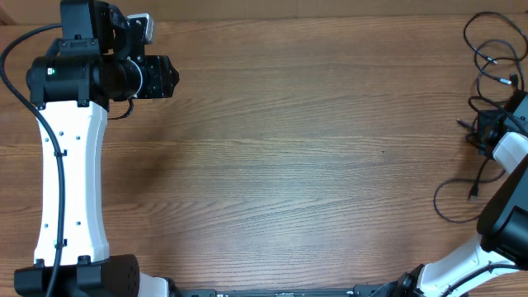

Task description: Untangle cables

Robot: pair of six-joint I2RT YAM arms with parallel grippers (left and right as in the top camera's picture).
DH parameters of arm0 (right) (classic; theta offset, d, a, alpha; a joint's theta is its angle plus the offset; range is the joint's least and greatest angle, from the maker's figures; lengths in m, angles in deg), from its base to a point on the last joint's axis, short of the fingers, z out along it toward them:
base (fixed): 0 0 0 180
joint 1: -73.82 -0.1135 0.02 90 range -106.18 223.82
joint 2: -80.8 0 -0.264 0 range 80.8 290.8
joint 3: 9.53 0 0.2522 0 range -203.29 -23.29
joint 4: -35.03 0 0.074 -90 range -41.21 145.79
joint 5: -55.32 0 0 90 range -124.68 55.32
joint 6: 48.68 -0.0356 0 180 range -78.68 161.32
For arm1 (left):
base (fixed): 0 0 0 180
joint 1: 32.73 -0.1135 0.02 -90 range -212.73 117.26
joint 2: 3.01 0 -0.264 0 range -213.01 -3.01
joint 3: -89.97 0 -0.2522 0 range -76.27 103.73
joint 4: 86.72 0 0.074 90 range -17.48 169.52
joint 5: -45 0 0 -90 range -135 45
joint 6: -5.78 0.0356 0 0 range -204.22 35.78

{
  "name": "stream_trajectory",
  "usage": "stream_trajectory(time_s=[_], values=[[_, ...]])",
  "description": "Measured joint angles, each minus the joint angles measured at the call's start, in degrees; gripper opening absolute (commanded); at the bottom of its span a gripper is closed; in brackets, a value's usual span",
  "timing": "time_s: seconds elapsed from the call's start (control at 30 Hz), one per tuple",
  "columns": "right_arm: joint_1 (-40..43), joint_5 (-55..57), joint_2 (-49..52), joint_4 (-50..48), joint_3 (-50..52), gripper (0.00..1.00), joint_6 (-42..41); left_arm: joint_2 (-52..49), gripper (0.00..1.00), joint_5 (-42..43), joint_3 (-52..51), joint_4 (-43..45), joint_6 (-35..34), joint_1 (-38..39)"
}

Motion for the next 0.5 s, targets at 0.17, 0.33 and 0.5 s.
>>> stream_trajectory(time_s=[0.17,0.33,0.5], values=[[0.0,0.6,0.4,0.2,0.0,0.04,0.8,0.0,0.5,0.0,0.0,-0.4,0.0,0.0],[0.0,0.8,1.6,0.5,0.0,0.04,1.0,0.0,0.51,0.0,0.0,-0.5,0.0,0.1],[0.0,1.4,1.8,0.5,0.0,0.04,1.3,0.0,0.5,0.0,0.0,-0.6,0.0,0.1]])
